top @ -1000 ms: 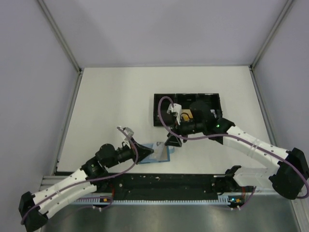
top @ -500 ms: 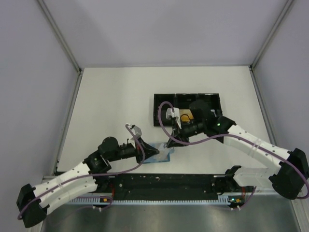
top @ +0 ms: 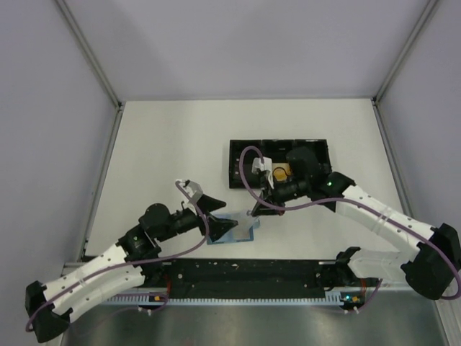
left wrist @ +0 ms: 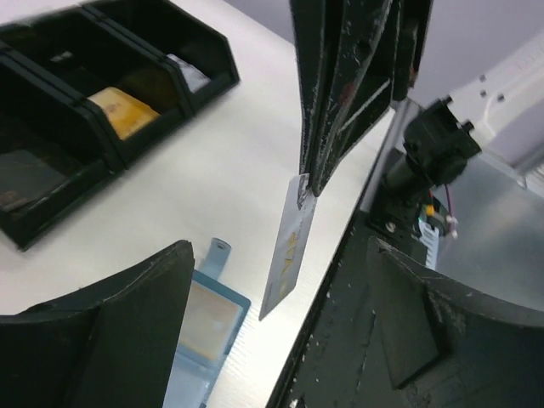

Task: Take the credit cards out of the card holder
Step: Place the credit card in the storage box.

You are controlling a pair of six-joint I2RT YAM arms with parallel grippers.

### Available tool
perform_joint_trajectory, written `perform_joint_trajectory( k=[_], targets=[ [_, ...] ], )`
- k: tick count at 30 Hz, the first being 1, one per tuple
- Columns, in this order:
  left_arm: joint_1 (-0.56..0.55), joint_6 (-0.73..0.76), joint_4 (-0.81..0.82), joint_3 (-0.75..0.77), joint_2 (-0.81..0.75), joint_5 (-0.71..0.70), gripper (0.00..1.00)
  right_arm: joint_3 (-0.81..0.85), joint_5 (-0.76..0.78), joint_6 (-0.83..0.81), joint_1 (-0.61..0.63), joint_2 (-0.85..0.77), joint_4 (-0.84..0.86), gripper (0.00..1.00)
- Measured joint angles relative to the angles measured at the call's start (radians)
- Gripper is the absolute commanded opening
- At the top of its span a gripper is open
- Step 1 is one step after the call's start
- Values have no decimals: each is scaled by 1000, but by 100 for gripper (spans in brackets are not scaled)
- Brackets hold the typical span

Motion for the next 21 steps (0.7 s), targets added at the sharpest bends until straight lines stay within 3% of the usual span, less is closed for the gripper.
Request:
perform_joint_trajectory(
  k=[4, 7, 14, 18, 21],
  targets=[
    [0, -3, -93, 20, -95, -176, 99, -1, 48, 35, -48, -22, -11, 0],
    [0, -3, -206, 74, -156, -348, 99, -1, 109, 81, -106, -49, -34, 0],
    [3, -42, -552, 341, -135, -755, 99, -1, 276, 229, -440, -117, -80, 0],
    [11, -42, -654, 396, -94, -839, 99, 0, 401, 280, -572, -127, -107, 0],
    [41, -35, -700, 396, -50, -809, 99, 4, 494, 296, -622, -121, -130, 0]
  ],
)
